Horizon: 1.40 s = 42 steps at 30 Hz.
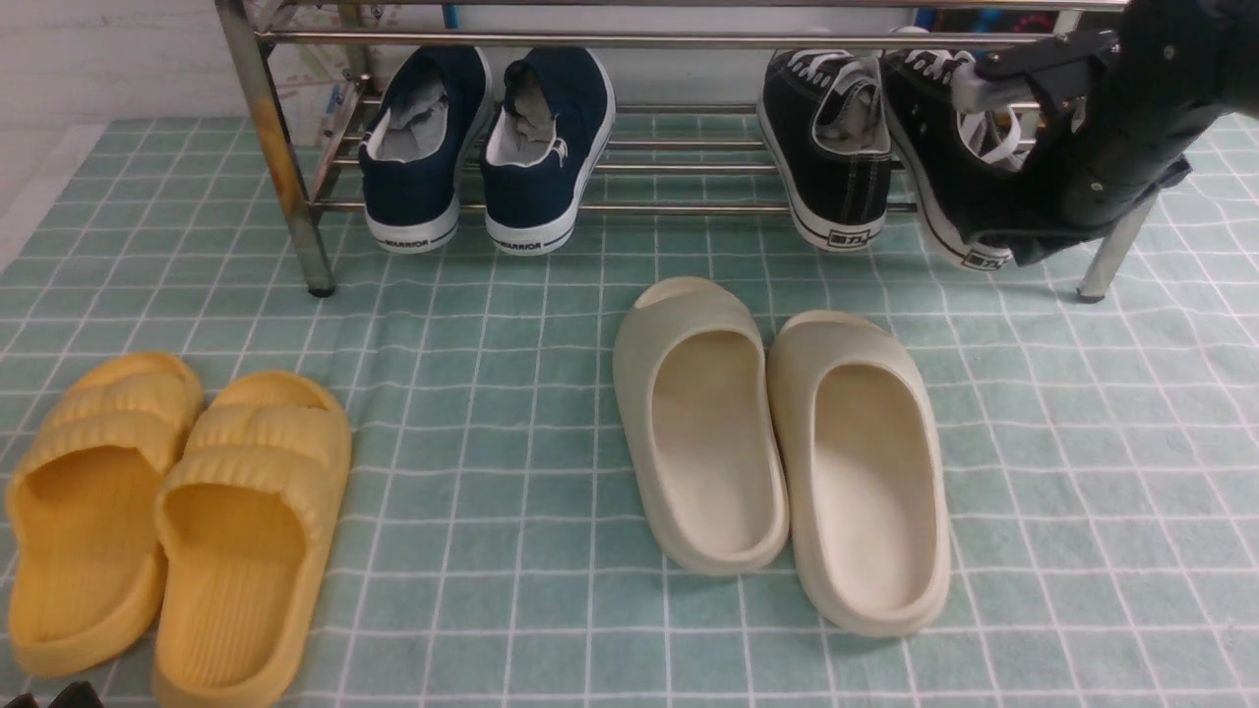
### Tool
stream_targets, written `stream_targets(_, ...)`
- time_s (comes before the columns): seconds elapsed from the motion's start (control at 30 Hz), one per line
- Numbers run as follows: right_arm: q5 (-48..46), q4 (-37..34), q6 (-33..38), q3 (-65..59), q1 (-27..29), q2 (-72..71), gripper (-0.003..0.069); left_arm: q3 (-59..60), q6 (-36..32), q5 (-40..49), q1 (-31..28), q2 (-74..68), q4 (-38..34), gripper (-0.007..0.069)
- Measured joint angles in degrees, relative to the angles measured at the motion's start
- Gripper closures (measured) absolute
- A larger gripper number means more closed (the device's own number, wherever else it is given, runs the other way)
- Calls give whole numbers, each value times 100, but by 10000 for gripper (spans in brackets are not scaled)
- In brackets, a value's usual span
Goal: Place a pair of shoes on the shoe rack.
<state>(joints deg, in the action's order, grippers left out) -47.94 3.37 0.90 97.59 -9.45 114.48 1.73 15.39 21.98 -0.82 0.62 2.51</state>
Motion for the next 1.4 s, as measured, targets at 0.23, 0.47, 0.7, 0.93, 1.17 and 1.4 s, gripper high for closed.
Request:
stream_targets(0.23,335,-41,-90,259,-30,93,662,0,0,0,0,0,0,386)
stream_targets(0.47,463,-9,-186,353,-30,93,648,0,0,0,0,0,0,386)
stream_targets(0.7,301,-145,-347,448,-30,93,354,0,0,0,0,0,0,386)
stream_targets(0.93,-223,-604,-258,515,-30,-548,155,0,0,0,0,0,0,386)
stream_targets(1.17,-199,-973,19,-32,-30,-1814,293,0,0,0,0,0,0,386)
stream_targets(1.4,593,-992,72,-2163,-30,-4022,634,0,0,0,0,0,0,386)
